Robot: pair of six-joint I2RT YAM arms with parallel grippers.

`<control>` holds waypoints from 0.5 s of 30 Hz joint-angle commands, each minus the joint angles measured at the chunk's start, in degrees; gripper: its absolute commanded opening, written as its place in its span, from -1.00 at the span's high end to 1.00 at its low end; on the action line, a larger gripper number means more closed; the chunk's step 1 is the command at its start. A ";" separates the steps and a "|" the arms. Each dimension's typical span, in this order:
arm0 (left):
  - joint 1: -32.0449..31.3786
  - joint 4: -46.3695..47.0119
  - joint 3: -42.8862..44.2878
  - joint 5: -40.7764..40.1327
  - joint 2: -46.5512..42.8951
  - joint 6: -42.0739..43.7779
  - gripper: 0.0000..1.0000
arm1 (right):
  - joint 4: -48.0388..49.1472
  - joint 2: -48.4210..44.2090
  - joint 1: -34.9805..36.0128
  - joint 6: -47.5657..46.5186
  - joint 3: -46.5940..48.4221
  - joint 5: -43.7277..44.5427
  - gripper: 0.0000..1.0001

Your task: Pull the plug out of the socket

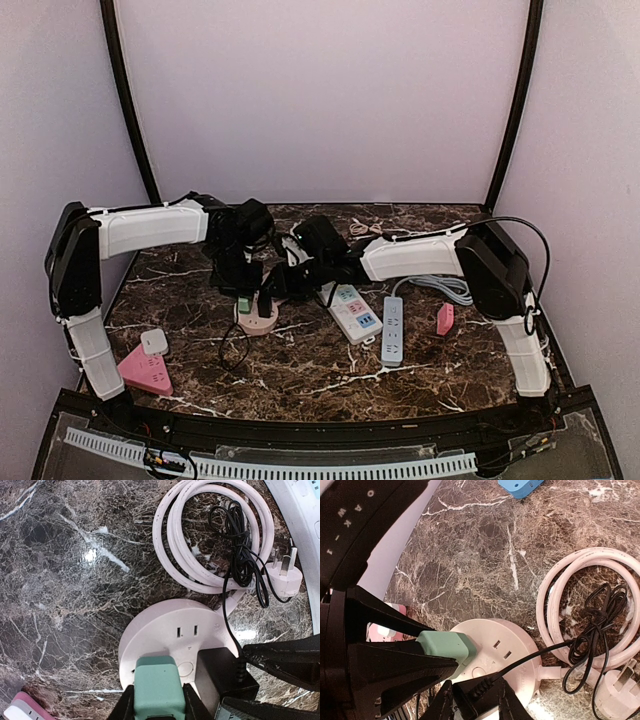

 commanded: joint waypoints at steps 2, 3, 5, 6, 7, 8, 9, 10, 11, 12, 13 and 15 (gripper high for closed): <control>-0.80 2.23 4.48 -1.43 -2.05 0.93 0.77 | -11.32 5.15 1.60 -1.22 -3.12 2.54 0.45; -0.79 2.37 4.60 -1.43 -1.98 1.17 0.77 | -11.31 5.29 1.56 -1.23 -3.21 2.46 0.45; -0.79 2.53 4.79 -1.25 -1.51 1.78 0.77 | -11.30 5.19 1.70 -1.43 -3.15 2.41 0.39; -0.79 2.81 4.69 -0.94 -0.98 1.96 0.77 | -11.24 5.03 1.71 -1.46 -3.13 2.37 0.36; -0.79 3.01 4.57 -0.69 -0.70 2.03 0.77 | -11.18 4.55 1.69 -1.61 -3.13 2.44 0.35; -0.79 3.59 4.26 -0.21 -0.14 2.04 0.77 | -11.06 3.99 1.64 -1.78 -3.13 2.59 0.34; -0.79 3.84 4.04 0.08 0.07 1.94 0.77 | -10.99 3.31 1.57 -2.09 -3.09 2.76 0.31; -0.79 4.39 3.51 0.62 0.29 1.67 0.77 | -11.22 2.66 1.47 -2.32 -2.93 2.91 0.28; -0.79 4.77 3.19 0.84 0.33 1.53 0.77 | -11.27 2.02 1.32 -2.54 -2.81 2.92 0.26; -0.79 5.33 2.77 1.16 0.29 1.15 0.77 | -11.21 1.34 1.08 -2.68 -2.90 2.77 0.24; -0.79 5.54 2.60 1.29 0.29 0.97 0.77 | -11.02 0.66 0.84 -2.71 -3.07 2.30 0.21; -0.79 6.13 1.92 1.43 0.01 0.37 0.78 | -10.55 -0.83 0.30 -2.69 -3.34 1.58 0.17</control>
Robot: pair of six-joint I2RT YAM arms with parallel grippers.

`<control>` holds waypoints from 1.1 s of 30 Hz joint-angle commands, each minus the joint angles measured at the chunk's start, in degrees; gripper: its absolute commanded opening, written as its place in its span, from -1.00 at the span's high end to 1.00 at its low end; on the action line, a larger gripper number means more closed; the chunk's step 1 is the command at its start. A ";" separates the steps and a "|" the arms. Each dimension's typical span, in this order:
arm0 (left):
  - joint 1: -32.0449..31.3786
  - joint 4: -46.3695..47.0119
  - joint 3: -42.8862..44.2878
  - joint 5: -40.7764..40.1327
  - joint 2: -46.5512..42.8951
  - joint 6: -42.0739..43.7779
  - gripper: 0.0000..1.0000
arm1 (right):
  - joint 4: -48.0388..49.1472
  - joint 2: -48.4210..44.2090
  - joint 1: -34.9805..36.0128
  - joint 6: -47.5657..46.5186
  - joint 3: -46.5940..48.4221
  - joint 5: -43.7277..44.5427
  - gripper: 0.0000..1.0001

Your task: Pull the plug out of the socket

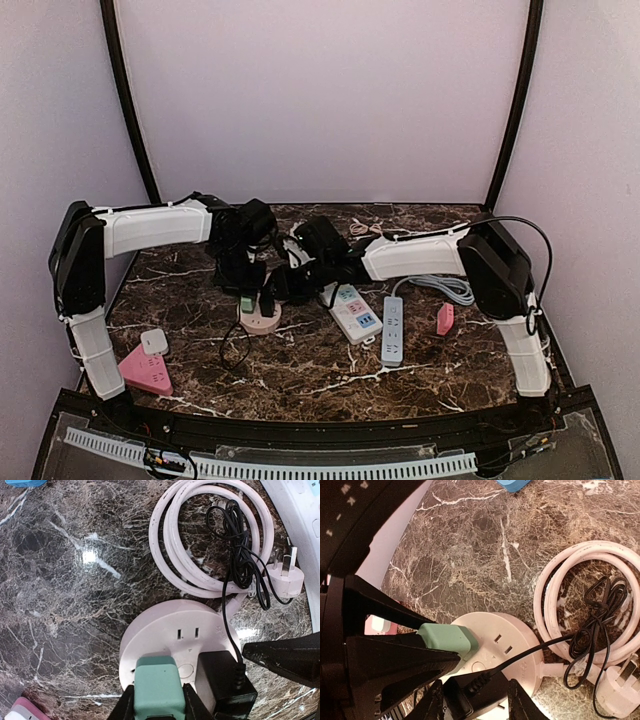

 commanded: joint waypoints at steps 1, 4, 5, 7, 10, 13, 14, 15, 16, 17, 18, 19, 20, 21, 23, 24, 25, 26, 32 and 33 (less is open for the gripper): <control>-0.59 5.99 0.55 1.48 -1.74 -1.31 0.78 | -9.59 -1.07 0.12 -1.66 -3.21 0.68 0.15; -0.59 6.53 -0.53 1.36 -2.14 -1.99 0.78 | -8.40 -3.46 -0.49 -1.31 -4.26 -0.64 0.13; -0.59 6.73 -0.81 1.54 -2.22 -2.38 0.78 | -8.07 -3.95 -0.56 -1.13 -4.56 -0.95 0.13; -0.59 7.33 -1.50 1.96 -2.29 -2.88 0.79 | -8.08 -4.34 -0.56 -0.94 -4.71 -1.04 0.13; -0.59 8.12 -2.36 2.17 -2.45 -3.58 0.79 | -8.87 -3.49 -0.64 -0.77 -4.56 -1.04 0.21; -0.58 8.58 -2.83 2.18 -2.67 -4.04 0.79 | -9.31 -2.38 -0.63 -0.12 -5.17 -0.76 0.34; -0.58 8.89 -3.06 2.18 -2.83 -4.06 0.79 | -9.49 -2.03 -0.57 -0.10 -5.43 -0.67 0.39; -0.65 9.10 -3.22 2.14 -3.05 -4.02 0.80 | -9.60 -1.71 -0.56 -0.10 -5.69 -0.50 0.43; -0.67 9.66 -3.51 2.02 -3.41 -4.03 0.80 | -9.79 -1.48 -0.49 -0.15 -6.00 -0.19 0.46; -0.74 9.79 -3.61 1.84 -3.65 -4.00 0.80 | -10.10 -1.31 -0.41 -0.15 -6.30 0.20 0.50; -0.80 9.94 -3.63 1.37 -4.05 -3.87 0.80 | -10.36 -1.22 -0.39 -0.20 -6.58 0.60 0.53; -0.91 10.02 -3.63 1.16 -4.27 -3.79 0.80 | -10.55 -1.14 -0.38 -0.19 -6.98 0.83 0.56; -0.97 10.24 -3.74 0.79 -4.75 -3.64 0.80 | -10.77 -1.07 -0.40 -0.11 -7.35 1.09 0.59; -1.01 10.55 -3.84 0.69 -5.20 -3.59 0.80 | -10.95 -0.86 -0.38 -0.10 -7.71 1.27 0.62; -1.03 11.04 -3.89 0.54 -5.70 -3.34 0.80 | -11.13 -0.60 -0.38 0.02 -8.38 1.67 0.67; -1.03 11.19 -3.89 0.56 -5.80 -3.18 0.80 | -11.41 -0.34 -0.36 0.08 -8.55 1.87 0.70; -1.03 11.54 -3.90 0.71 -5.93 -3.05 0.80 | -11.84 -0.08 -0.42 0.07 -8.64 2.12 0.73; -1.10 11.61 -3.90 0.83 -6.00 -2.73 0.80 | -12.22 0.05 -0.41 0.14 -8.87 2.45 0.75; -1.40 12.22 -3.91 1.03 -6.77 -1.69 0.80 | -12.43 -0.08 -0.29 0.48 -10.80 3.27 0.81; -1.44 12.28 -3.90 1.17 -6.78 -1.54 0.80 | -12.69 -0.08 -0.27 0.38 -10.79 3.61 0.81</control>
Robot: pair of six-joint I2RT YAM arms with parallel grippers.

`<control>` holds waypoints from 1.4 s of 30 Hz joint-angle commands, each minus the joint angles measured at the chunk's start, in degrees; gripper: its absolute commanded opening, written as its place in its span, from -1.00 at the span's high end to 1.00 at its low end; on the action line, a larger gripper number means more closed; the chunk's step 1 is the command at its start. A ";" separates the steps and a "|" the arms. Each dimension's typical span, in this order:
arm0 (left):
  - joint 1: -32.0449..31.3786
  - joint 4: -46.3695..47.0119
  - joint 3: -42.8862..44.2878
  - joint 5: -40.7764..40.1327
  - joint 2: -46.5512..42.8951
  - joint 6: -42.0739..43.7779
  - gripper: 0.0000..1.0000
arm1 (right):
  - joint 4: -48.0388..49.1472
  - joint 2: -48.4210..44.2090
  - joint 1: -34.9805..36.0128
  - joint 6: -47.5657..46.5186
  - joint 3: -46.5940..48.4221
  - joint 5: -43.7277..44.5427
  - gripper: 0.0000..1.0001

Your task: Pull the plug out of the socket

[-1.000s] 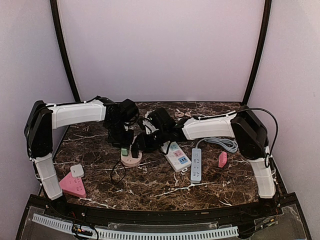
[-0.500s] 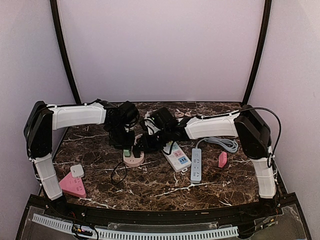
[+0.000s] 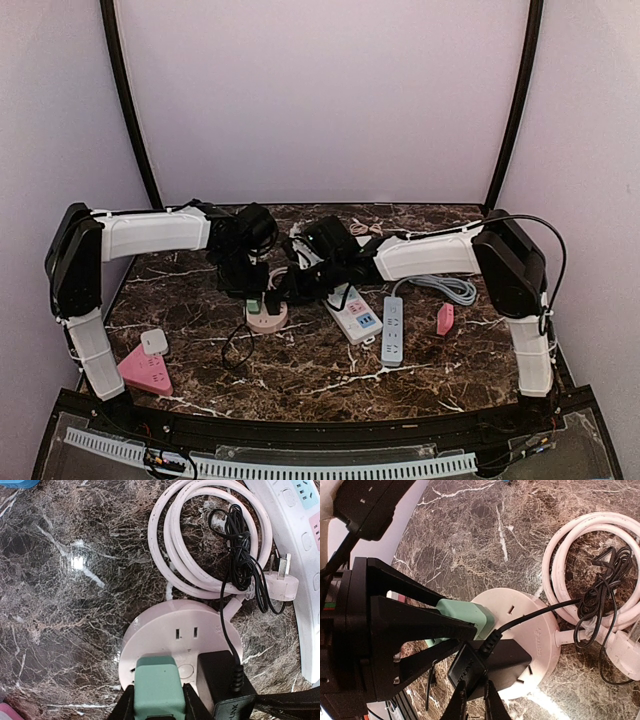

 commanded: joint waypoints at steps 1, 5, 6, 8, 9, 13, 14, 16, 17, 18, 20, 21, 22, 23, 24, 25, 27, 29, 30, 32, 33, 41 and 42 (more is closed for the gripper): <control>-0.94 4.88 0.32 0.49 -5.39 1.58 0.80 | -11.96 4.84 0.43 -1.25 -4.29 5.64 0.81; -1.29 5.46 0.38 0.09 -6.39 1.94 0.80 | -12.70 5.37 0.70 -1.49 -4.25 6.86 0.81; -1.30 5.82 0.33 -0.19 -6.92 2.04 0.82 | -12.90 5.68 0.78 -1.33 -4.12 6.96 0.81; -1.39 7.16 -0.31 -0.57 -8.22 2.20 0.83 | -13.11 6.24 0.89 -1.04 -3.98 6.93 0.83; -1.45 7.74 -1.08 -0.71 -8.76 2.18 0.83 | -13.04 6.45 0.95 -0.82 -4.04 6.96 0.83; -1.49 9.78 -2.63 -1.45 -10.93 2.09 0.83 | -13.02 6.68 0.94 -0.12 -4.37 7.14 0.85; -1.49 9.75 -2.76 -1.19 -10.86 2.19 0.83 | -13.10 6.73 0.97 -0.05 -4.29 7.12 0.85; -1.49 9.74 -3.12 -0.56 -10.56 2.31 0.83 | -13.24 6.90 1.01 -0.01 -3.87 7.08 0.85; -1.49 9.58 -3.28 -0.22 -10.08 2.41 0.82 | -13.30 6.94 1.06 -0.04 -3.63 6.99 0.85; -1.56 9.43 -3.30 0.26 -9.64 2.42 0.82 | -13.45 7.01 1.11 0.02 -3.37 7.04 0.85; -1.62 8.69 -3.20 0.75 -8.53 2.37 0.82 | -13.86 7.20 1.23 -0.16 -2.55 6.97 0.85; -1.65 8.35 -3.10 0.87 -8.01 2.12 0.82 | -14.07 7.17 1.29 -0.21 -2.15 7.05 0.85; -1.64 8.29 -3.12 0.80 -7.91 1.97 0.82 | -14.12 7.21 1.37 -0.27 -1.87 7.06 0.85; -1.66 8.20 -3.14 0.20 -7.92 1.67 0.82 | -14.17 7.13 1.37 -0.26 -1.61 6.96 0.85; -1.62 8.08 -2.89 -0.32 -8.07 1.52 0.82 | -14.21 7.08 1.38 -0.27 -1.41 6.88 0.84; -1.60 7.32 -2.58 -1.61 -8.12 1.34 0.82 | -14.17 6.93 1.37 -0.37 -1.29 6.80 0.84; -1.02 5.14 -1.33 -3.68 -8.22 1.14 0.82 | -14.17 6.58 1.42 -0.72 -0.98 6.71 0.83; -0.28 2.99 -0.33 -5.34 -8.82 0.74 0.82 | -14.17 5.89 1.42 -1.04 -0.74 6.62 0.81; 0.83 1.76 -0.07 -5.77 -9.71 0.53 0.83 | -14.04 5.51 1.42 -1.15 -0.66 6.48 0.79; 3.04 0.25 -0.14 -6.90 -11.37 0.18 0.83 | -13.81 4.56 1.42 -1.72 -0.37 6.31 0.74; 4.54 -0.46 -0.11 -8.25 -11.92 0.15 0.83 | -13.77 4.13 1.42 -2.10 -0.11 6.28 0.71; 13.50 -6.55 1.75 -20.58 -14.67 1.05 0.81 | -15.42 1.27 1.35 -5.64 5.39 4.82 0.33; 14.40 -6.84 2.14 -22.15 -14.51 1.33 0.81 | -15.50 0.88 1.31 -6.03 6.14 4.50 0.26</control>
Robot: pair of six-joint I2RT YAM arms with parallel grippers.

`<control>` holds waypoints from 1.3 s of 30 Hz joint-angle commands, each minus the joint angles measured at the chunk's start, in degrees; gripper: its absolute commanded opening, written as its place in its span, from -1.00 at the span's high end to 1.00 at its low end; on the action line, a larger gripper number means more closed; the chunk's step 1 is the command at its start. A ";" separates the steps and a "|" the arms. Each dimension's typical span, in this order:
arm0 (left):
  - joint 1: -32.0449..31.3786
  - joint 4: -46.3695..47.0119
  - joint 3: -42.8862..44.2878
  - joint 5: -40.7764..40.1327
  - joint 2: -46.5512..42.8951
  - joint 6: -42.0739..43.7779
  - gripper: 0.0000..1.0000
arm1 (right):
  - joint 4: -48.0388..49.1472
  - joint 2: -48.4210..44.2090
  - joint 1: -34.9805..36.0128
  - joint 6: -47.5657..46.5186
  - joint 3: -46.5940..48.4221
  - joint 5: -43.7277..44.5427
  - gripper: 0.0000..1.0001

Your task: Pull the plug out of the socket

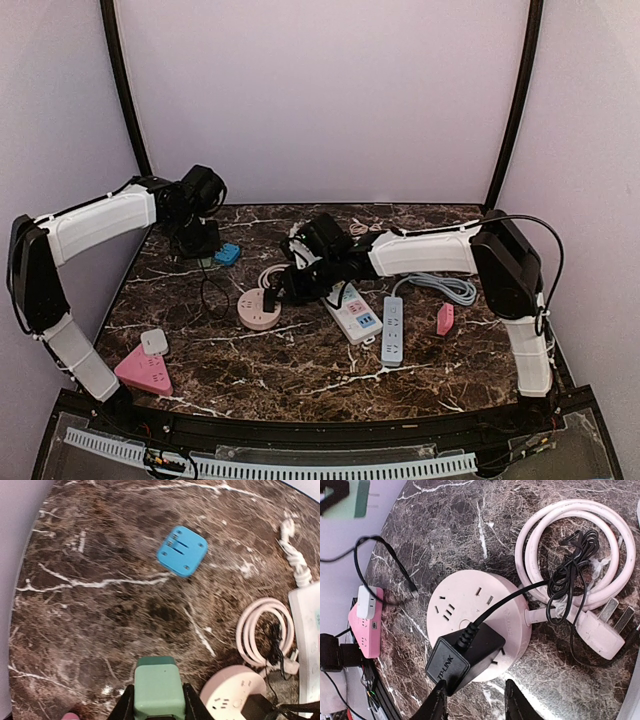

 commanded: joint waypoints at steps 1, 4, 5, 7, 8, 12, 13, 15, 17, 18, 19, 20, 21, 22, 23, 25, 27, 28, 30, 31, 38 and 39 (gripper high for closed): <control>4.89 -4.75 2.66 -9.17 -2.54 0.52 0.81 | -8.85 -0.57 0.65 -3.36 2.16 0.24 0.18; 8.58 -4.59 3.67 -11.23 -1.13 1.90 0.82 | -10.17 -1.85 0.65 -4.60 4.42 0.41 -0.04; 10.33 -4.37 4.27 -11.27 -0.08 2.45 0.83 | -10.45 -2.59 0.69 -4.93 4.91 0.63 -0.10; 12.72 -4.26 5.75 -11.52 2.18 3.88 0.82 | -10.89 -3.70 0.61 -5.45 5.36 1.12 -0.19; 13.43 -4.29 6.40 -11.10 3.01 4.91 0.82 | -11.11 -4.23 0.65 -5.73 5.38 1.33 -0.22; 17.70 -4.28 9.93 -8.55 8.94 6.74 0.81 | -11.85 -5.98 0.35 -6.66 5.30 2.16 -0.31; 18.12 -4.12 10.93 -8.48 10.99 6.98 0.81 | -12.07 -6.30 0.24 -6.82 5.15 2.15 -0.32; 19.31 -4.50 12.81 -8.62 14.65 7.61 0.81 | -12.32 -7.03 -0.10 -7.16 4.69 2.51 -0.33; 20.27 -5.73 15.17 -9.09 18.14 7.63 0.81 | -12.47 -8.05 -0.14 -7.41 4.00 3.34 -0.37; 20.80 -5.78 15.81 -9.10 19.12 7.70 0.80 | -12.60 -8.49 -0.14 -7.55 3.60 3.73 -0.37; 21.07 -5.37 16.73 -8.87 20.78 7.81 0.80 | -12.68 -9.03 -0.18 -7.60 3.19 4.05 -0.38; 21.74 -5.16 17.11 -8.82 21.45 7.92 0.80 | -12.69 -9.48 -0.22 -7.65 2.78 4.36 -0.39; 21.94 -5.04 17.89 -8.91 22.75 7.96 0.80 | -12.69 -9.91 -0.23 -7.66 2.23 4.61 -0.41; 22.31 -4.81 18.67 -8.97 23.86 8.08 0.78 | -12.69 -10.31 -0.27 -7.66 1.84 4.78 -0.41; 22.49 -4.47 19.01 -8.90 24.36 8.40 0.76 | -12.65 -10.59 -0.32 -7.55 1.37 4.95 -0.41; 23.13 -4.41 20.26 -8.62 26.11 8.64 0.72 | -12.56 -11.39 -0.41 -7.36 0.62 5.11 -0.42; 23.70 -4.37 21.33 -7.39 27.56 8.66 0.65 | -12.73 -11.83 -0.40 -7.24 0.22 5.05 -0.42; 23.89 -4.35 21.91 -7.07 28.34 8.60 0.59 | -12.79 -12.08 -0.40 -7.23 0.08 5.06 -0.42; 24.14 -3.68 22.27 -6.25 29.20 8.71 0.45 | -12.97 -12.37 -0.41 -7.22 -0.14 5.06 -0.42; 24.20 -3.31 22.48 -5.67 29.48 8.78 0.41 | -13.11 -12.49 -0.42 -7.23 -0.15 5.09 -0.42; 24.33 -2.53 23.91 -3.34 31.17 8.89 0.02 | -14.21 -12.84 -0.41 -7.53 -0.42 5.81 -0.43; 24.34 -2.46 24.03 -3.20 31.17 8.89 -0.04 | -14.41 -12.84 -0.40 -7.58 -0.42 5.98 -0.43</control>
